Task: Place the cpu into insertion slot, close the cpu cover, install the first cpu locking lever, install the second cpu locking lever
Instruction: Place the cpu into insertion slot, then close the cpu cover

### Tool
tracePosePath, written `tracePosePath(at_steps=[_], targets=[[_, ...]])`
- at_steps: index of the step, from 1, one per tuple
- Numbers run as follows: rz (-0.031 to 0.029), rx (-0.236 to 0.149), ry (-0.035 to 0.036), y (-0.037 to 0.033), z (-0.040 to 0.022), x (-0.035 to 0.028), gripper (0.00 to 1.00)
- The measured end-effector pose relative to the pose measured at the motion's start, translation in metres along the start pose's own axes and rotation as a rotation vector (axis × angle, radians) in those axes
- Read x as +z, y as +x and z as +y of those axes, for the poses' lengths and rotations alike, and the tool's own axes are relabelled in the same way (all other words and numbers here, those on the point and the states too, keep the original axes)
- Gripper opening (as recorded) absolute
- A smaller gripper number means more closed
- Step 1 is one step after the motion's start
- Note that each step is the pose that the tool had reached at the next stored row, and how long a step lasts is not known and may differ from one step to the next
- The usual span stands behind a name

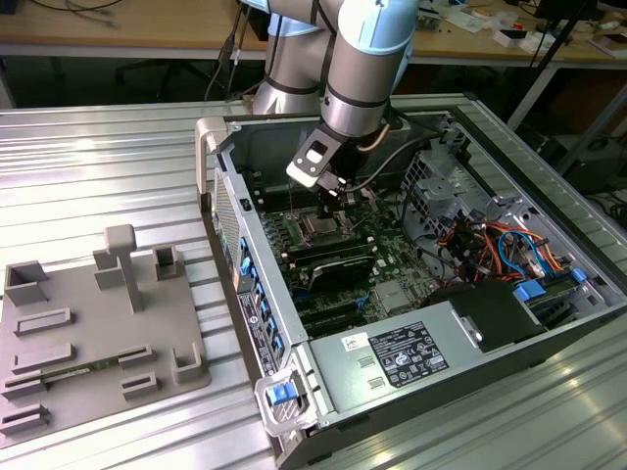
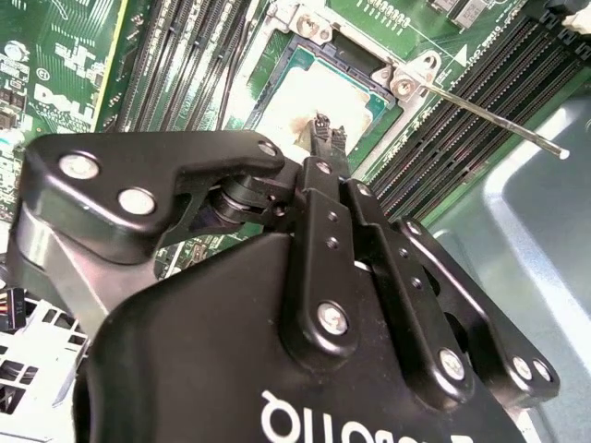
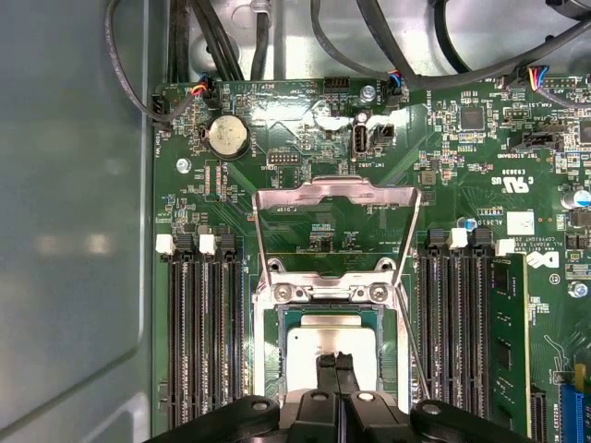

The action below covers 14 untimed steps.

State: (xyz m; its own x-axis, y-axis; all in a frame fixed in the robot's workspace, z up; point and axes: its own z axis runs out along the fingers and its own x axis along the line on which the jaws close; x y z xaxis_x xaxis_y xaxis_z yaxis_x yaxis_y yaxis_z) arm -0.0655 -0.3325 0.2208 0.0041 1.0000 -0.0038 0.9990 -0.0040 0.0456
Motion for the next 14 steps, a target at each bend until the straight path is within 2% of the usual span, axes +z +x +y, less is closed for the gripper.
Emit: tracePosePath(at_steps=[14], targets=[[0.0,0.0,0.0,0.0,0.0,-0.0008,0.11]])
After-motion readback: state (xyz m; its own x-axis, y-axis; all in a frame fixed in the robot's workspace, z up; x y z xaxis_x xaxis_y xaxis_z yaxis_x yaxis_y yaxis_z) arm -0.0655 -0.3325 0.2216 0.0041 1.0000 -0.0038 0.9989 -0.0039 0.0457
